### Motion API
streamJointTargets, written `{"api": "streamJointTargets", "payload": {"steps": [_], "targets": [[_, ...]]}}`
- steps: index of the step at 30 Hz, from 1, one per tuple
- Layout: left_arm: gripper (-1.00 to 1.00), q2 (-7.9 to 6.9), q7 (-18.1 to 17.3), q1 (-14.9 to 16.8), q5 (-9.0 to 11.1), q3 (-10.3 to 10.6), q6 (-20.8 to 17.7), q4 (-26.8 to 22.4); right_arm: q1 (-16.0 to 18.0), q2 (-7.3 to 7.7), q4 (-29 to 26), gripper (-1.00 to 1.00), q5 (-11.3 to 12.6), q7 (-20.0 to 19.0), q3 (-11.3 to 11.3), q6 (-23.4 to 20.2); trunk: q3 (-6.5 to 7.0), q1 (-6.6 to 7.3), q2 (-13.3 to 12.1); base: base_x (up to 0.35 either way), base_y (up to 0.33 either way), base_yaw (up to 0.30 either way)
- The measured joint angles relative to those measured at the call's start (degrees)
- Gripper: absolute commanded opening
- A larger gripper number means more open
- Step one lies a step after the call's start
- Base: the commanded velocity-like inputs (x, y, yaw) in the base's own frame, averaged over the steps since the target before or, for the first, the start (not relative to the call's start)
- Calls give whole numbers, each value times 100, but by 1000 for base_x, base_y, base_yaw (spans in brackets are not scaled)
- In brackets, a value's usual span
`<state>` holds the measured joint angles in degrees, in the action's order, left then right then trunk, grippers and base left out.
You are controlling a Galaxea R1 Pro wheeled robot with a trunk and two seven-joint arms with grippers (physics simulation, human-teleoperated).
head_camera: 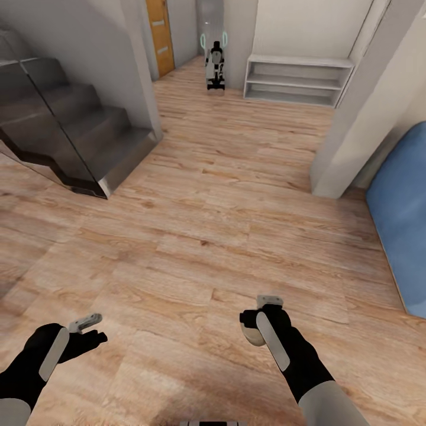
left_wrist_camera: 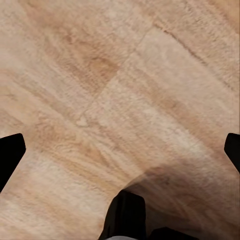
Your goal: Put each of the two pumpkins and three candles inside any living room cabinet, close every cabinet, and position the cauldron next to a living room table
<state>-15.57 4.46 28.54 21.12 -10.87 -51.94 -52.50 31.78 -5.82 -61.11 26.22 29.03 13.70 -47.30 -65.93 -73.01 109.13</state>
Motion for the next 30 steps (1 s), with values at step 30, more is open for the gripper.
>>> {"api": "streamJointTargets", "payload": {"steps": [30], "targets": [[100,-52,-48,0,5,-51,25,9,-1,-119,-38,-100,-5,22,745,285,-276,0,0,0,9,121]]}}
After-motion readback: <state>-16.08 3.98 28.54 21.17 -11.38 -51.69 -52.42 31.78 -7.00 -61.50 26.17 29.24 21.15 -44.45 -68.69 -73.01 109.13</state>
